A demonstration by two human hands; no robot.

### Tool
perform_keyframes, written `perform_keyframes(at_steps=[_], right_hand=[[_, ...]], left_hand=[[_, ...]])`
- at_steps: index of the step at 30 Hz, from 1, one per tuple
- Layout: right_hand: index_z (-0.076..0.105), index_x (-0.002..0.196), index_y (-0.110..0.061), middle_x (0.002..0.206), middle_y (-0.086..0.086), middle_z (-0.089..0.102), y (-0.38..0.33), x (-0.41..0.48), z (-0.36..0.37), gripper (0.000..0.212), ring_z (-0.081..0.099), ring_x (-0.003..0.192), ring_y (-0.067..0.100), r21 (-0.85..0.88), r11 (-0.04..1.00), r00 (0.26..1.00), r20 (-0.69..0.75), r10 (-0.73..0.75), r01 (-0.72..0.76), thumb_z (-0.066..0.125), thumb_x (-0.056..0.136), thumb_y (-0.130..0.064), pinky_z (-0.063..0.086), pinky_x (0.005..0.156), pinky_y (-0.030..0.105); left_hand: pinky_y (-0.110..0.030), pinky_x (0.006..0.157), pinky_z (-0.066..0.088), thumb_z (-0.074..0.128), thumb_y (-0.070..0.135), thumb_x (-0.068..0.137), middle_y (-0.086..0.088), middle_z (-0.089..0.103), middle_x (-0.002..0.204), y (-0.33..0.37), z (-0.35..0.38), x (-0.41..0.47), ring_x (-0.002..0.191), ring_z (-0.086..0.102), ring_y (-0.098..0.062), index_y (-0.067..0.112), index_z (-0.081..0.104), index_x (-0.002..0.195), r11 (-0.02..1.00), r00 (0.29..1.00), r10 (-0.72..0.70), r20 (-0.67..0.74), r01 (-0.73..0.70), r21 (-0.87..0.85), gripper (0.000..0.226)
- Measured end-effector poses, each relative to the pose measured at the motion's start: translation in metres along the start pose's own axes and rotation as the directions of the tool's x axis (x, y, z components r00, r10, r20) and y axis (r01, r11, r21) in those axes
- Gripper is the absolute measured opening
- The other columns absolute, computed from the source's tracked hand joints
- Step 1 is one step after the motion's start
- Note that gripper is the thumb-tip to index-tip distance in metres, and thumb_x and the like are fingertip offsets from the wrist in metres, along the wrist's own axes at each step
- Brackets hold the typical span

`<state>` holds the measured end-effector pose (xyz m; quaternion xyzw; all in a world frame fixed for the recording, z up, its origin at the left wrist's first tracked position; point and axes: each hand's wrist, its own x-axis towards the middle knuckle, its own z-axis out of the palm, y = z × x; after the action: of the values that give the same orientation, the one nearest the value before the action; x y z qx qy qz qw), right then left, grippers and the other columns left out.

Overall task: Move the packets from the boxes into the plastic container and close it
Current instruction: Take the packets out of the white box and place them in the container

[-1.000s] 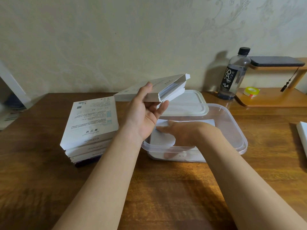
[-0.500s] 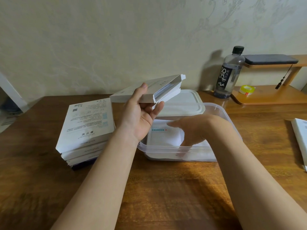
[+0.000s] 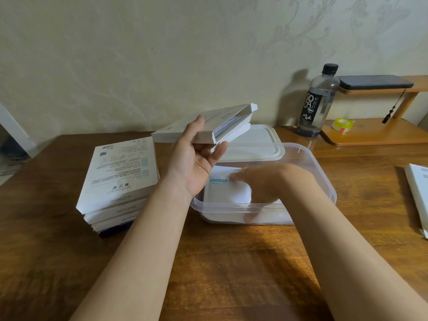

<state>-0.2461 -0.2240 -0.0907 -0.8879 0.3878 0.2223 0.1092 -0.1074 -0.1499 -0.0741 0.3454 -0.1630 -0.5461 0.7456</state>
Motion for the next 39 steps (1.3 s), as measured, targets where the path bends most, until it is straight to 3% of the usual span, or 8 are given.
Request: perform_keyframes(at_steps=[3, 6, 14, 21, 25, 29, 35, 39], right_hand=[[0.017, 0.159, -0.032, 0.162, -0.004, 0.031, -0.005, -0.004, -0.006, 0.104, 0.032, 0.147, 0.024, 0.035, 0.995, 0.987, -0.129, -0.091, 0.097, 0.078, 0.078, -0.054, 0.030, 0.120, 0.043], [0.021, 0.158, -0.032, 0.158, -0.003, 0.038, -0.021, 0.003, -0.005, 0.094, 0.039, 0.143, 0.024, 0.079, 0.978, 0.959, -0.223, -0.173, 0.194, 0.074, 0.084, -0.052, 0.036, 0.117, 0.042], [0.014, 0.159, -0.036, 0.163, -0.001, 0.025, -0.030, 0.029, 0.009, 0.090, 0.037, 0.143, 0.027, -0.003, 0.987, 0.984, -0.081, -0.158, 0.158, 0.072, 0.090, -0.037, 0.040, 0.113, 0.042], [0.015, 0.159, -0.035, 0.162, -0.004, 0.030, -0.029, 0.015, 0.002, 0.098, 0.035, 0.145, 0.024, 0.058, 0.984, 0.982, -0.096, -0.160, 0.166, 0.075, 0.084, -0.050, 0.035, 0.117, 0.042], [0.017, 0.159, -0.033, 0.160, -0.004, 0.036, -0.001, -0.018, -0.020, 0.103, 0.035, 0.145, 0.024, 0.075, 0.995, 0.996, -0.066, -0.056, 0.061, 0.078, 0.078, -0.054, 0.031, 0.119, 0.044], [0.030, 0.156, -0.023, 0.149, 0.003, 0.049, 0.016, -0.030, -0.023, 0.100, 0.047, 0.135, 0.027, 0.007, 0.995, 0.995, -0.012, 0.097, -0.097, 0.080, 0.075, -0.054, 0.040, 0.112, 0.041], [0.044, 0.149, -0.025, 0.135, 0.002, 0.058, 0.015, -0.014, -0.010, 0.084, 0.055, 0.121, 0.026, -0.044, 0.990, 0.990, 0.047, 0.135, -0.133, 0.082, 0.077, -0.047, 0.048, 0.103, 0.039], [0.043, 0.148, -0.026, 0.134, 0.003, 0.057, 0.014, -0.014, -0.009, 0.082, 0.055, 0.119, 0.028, -0.056, 0.986, 0.987, 0.043, 0.158, -0.155, 0.082, 0.078, -0.043, 0.049, 0.103, 0.041]], left_hand=[[-0.026, 0.059, 0.060, 0.069, 0.024, 0.094, -0.010, 0.066, 0.096, 0.000, 0.000, 0.001, 0.100, 0.057, -0.023, 0.010, 0.066, 0.099, 1.000, 1.000, -0.002, 0.001, 0.002, 0.002, 0.015], [-0.026, 0.057, 0.060, 0.069, 0.024, 0.094, -0.011, 0.067, 0.097, 0.000, 0.000, 0.002, 0.096, 0.060, -0.023, 0.010, 0.066, 0.100, 1.000, 1.000, 0.004, -0.002, -0.004, 0.002, 0.016], [-0.027, 0.057, 0.059, 0.071, 0.022, 0.093, -0.005, 0.061, 0.080, 0.001, 0.002, 0.000, 0.085, 0.055, -0.019, 0.011, 0.065, 0.092, 1.000, 0.999, 0.020, -0.039, -0.021, -0.007, 0.012], [-0.027, 0.057, 0.059, 0.070, 0.023, 0.094, -0.006, 0.061, 0.084, 0.000, 0.002, 0.000, 0.090, 0.055, -0.020, 0.012, 0.065, 0.091, 1.000, 0.999, 0.017, -0.033, -0.017, 0.006, 0.013], [-0.026, 0.059, 0.060, 0.071, 0.024, 0.093, -0.011, 0.064, 0.102, 0.000, -0.001, 0.002, 0.101, 0.058, -0.024, 0.011, 0.065, 0.105, 1.000, 1.000, 0.012, -0.009, -0.012, 0.024, 0.019], [-0.026, 0.058, 0.059, 0.072, 0.024, 0.092, -0.014, 0.060, 0.109, 0.000, 0.000, 0.002, 0.103, 0.055, -0.024, 0.010, 0.064, 0.104, 1.000, 1.000, 0.001, -0.001, -0.001, 0.015, 0.020], [-0.026, 0.058, 0.059, 0.072, 0.025, 0.092, -0.016, 0.057, 0.114, 0.001, -0.001, 0.001, 0.105, 0.056, -0.024, 0.010, 0.062, 0.116, 1.000, 1.000, -0.003, 0.003, 0.003, 0.008, 0.030], [-0.026, 0.058, 0.059, 0.072, 0.024, 0.092, -0.013, 0.061, 0.107, 0.000, 0.000, 0.001, 0.103, 0.056, -0.023, 0.011, 0.063, 0.108, 1.000, 1.000, -0.003, -0.010, 0.003, 0.007, 0.023]])
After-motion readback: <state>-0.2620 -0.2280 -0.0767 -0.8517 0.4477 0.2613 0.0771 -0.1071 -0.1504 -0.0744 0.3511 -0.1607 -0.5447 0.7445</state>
